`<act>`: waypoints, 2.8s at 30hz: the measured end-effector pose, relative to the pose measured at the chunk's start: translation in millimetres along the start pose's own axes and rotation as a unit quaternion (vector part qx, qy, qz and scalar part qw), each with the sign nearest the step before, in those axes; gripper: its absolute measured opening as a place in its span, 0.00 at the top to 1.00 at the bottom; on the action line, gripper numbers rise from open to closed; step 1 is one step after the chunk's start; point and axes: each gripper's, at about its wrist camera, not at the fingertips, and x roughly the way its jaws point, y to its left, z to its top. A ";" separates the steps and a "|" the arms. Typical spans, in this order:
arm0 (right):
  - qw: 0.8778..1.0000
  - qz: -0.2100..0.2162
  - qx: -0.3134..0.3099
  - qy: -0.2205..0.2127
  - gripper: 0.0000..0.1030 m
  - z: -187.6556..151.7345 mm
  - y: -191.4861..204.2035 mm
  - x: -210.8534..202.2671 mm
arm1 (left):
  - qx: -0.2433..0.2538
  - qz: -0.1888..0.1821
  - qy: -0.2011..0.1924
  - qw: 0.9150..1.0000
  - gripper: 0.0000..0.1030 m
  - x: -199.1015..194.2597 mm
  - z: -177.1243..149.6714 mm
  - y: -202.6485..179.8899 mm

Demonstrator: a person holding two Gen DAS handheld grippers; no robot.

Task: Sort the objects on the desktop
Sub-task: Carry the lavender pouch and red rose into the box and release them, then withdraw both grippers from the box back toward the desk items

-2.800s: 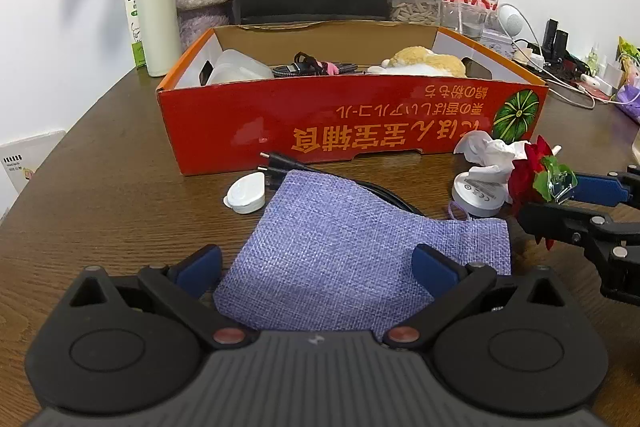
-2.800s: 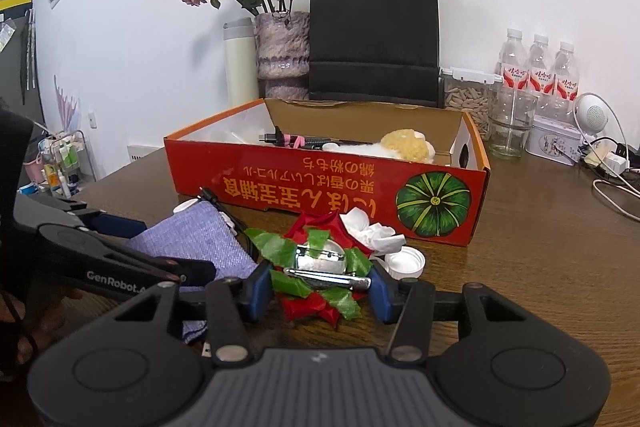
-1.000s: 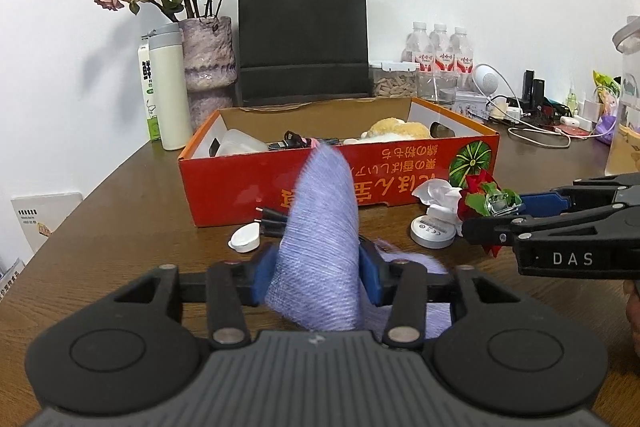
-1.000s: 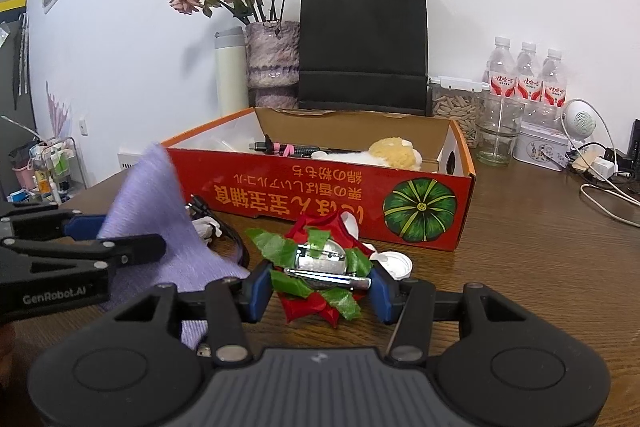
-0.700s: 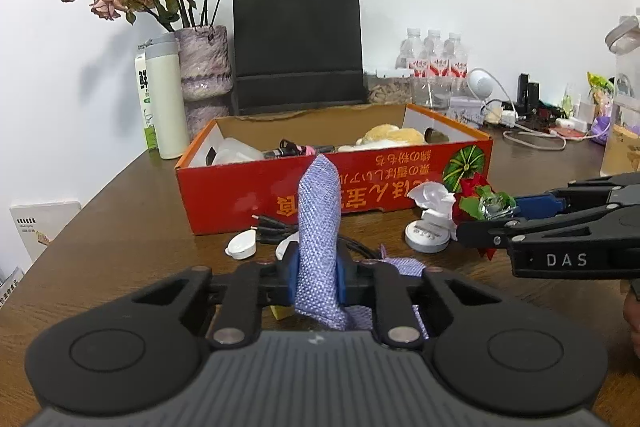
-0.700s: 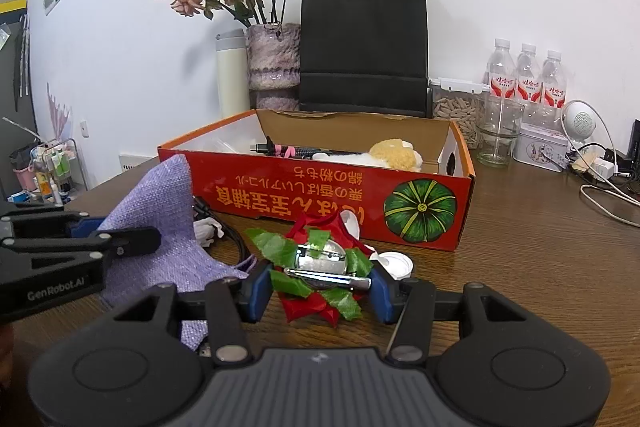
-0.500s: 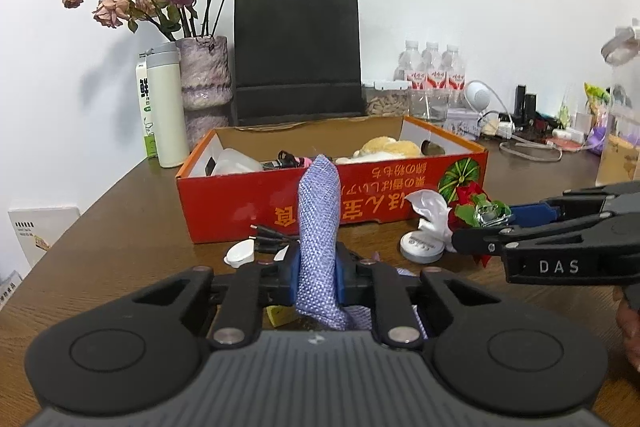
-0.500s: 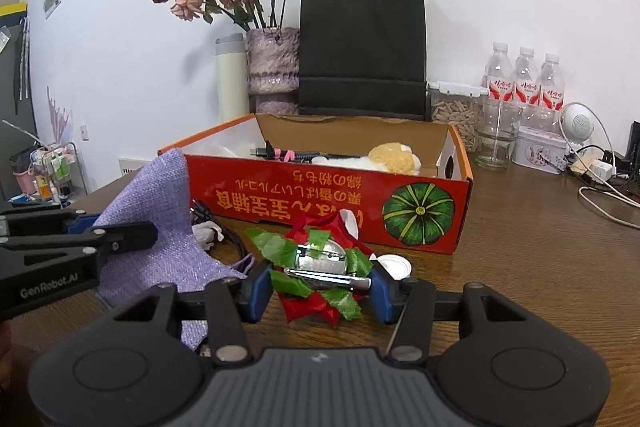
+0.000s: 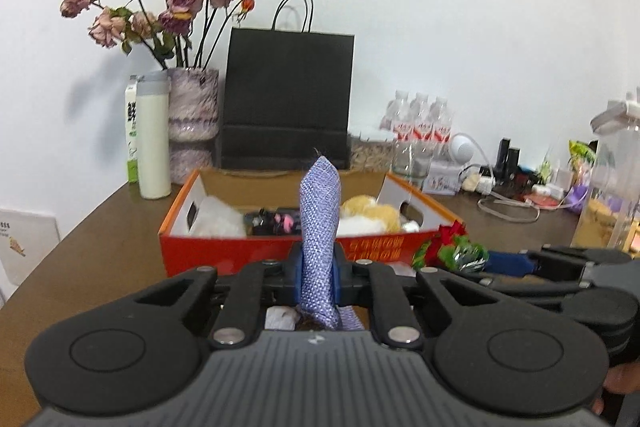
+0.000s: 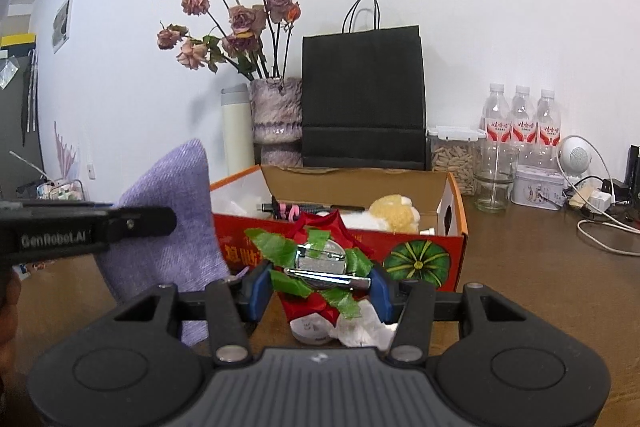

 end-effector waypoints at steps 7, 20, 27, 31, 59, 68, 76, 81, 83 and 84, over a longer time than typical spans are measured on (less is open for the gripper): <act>1.000 -0.005 -0.002 -0.021 0.53 18.1 -2.6 4.6 | 0.001 -0.008 -0.023 1.000 0.87 11.8 24.8 -3.8; 0.998 -0.036 -0.008 -0.052 0.53 64.7 -16.5 50.4 | -0.029 -0.012 -0.053 0.998 0.87 62.5 65.7 0.4; 0.998 -0.047 0.014 -0.024 0.53 71.1 -28.3 116.7 | -0.036 0.011 -0.044 0.998 0.87 117.6 70.3 16.7; 0.999 -0.049 0.014 0.006 0.53 69.2 -32.7 152.8 | -0.029 0.022 -0.021 0.999 0.87 150.2 68.0 25.0; 0.997 -0.069 -0.008 0.032 0.02 55.0 -46.3 189.6 | 0.020 0.129 0.026 0.991 0.00 200.9 37.3 48.2; 0.997 -0.077 -0.017 0.015 0.02 53.2 -44.5 186.0 | 0.027 0.134 0.016 0.990 0.00 198.9 36.7 46.1; 0.996 -0.081 -0.027 0.003 0.00 50.7 -40.4 179.9 | 0.040 0.142 0.004 0.989 0.00 192.0 34.3 43.5; 0.995 -0.088 -0.036 -0.027 0.00 49.9 -35.1 165.7 | 0.053 0.138 -0.019 0.989 0.00 175.9 32.2 40.5; 0.994 -0.091 -0.040 -0.039 0.00 48.8 -33.1 158.1 | 0.058 0.139 -0.031 0.988 0.00 167.7 30.8 38.6; 0.994 -0.093 -0.042 -0.044 0.00 48.0 -32.0 154.4 | 0.061 0.142 -0.037 0.987 0.00 163.7 30.2 37.4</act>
